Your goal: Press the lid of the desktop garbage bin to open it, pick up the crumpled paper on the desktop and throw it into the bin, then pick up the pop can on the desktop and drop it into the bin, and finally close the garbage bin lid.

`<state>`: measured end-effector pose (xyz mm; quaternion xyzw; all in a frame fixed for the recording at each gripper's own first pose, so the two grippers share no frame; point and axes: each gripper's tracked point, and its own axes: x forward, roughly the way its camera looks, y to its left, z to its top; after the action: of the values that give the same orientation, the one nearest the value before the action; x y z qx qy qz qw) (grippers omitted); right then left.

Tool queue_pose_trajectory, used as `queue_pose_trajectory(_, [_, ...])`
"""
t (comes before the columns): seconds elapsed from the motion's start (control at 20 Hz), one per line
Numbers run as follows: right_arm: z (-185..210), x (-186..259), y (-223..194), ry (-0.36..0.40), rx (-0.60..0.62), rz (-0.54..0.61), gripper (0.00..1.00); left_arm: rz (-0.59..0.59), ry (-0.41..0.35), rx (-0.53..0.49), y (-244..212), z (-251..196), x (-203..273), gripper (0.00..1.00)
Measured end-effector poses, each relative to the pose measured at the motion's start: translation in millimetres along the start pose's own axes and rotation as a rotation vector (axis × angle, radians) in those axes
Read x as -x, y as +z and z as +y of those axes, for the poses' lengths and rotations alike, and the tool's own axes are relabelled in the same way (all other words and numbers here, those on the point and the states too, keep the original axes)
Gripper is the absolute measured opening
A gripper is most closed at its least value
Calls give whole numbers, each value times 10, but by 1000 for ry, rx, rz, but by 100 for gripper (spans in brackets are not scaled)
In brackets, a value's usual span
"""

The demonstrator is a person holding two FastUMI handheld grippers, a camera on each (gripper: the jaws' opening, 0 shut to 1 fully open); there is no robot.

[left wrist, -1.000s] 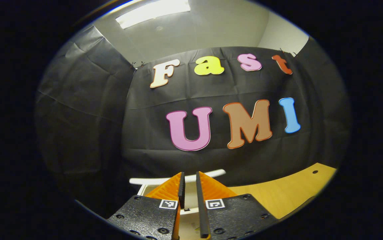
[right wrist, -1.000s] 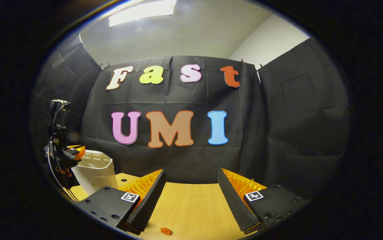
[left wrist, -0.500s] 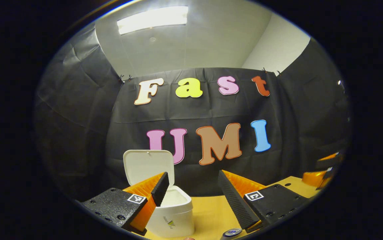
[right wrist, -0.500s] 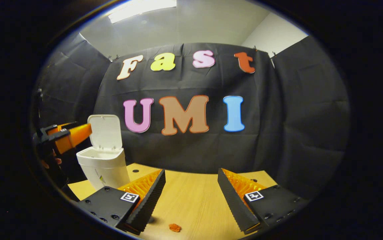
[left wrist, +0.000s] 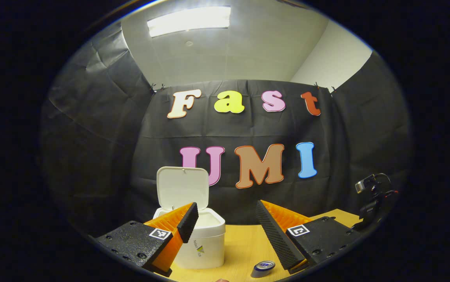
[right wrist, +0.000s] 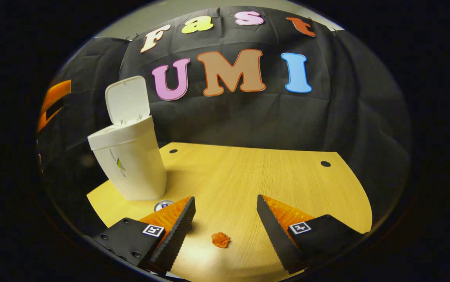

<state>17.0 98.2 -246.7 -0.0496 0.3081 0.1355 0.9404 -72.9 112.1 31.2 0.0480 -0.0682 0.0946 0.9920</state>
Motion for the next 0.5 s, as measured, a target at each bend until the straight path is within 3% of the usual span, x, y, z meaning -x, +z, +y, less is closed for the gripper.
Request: queue_pose_trajectory(0.5, [76,-604,-999,25,122,260,98,93,103,-37,-190,432,150,92])
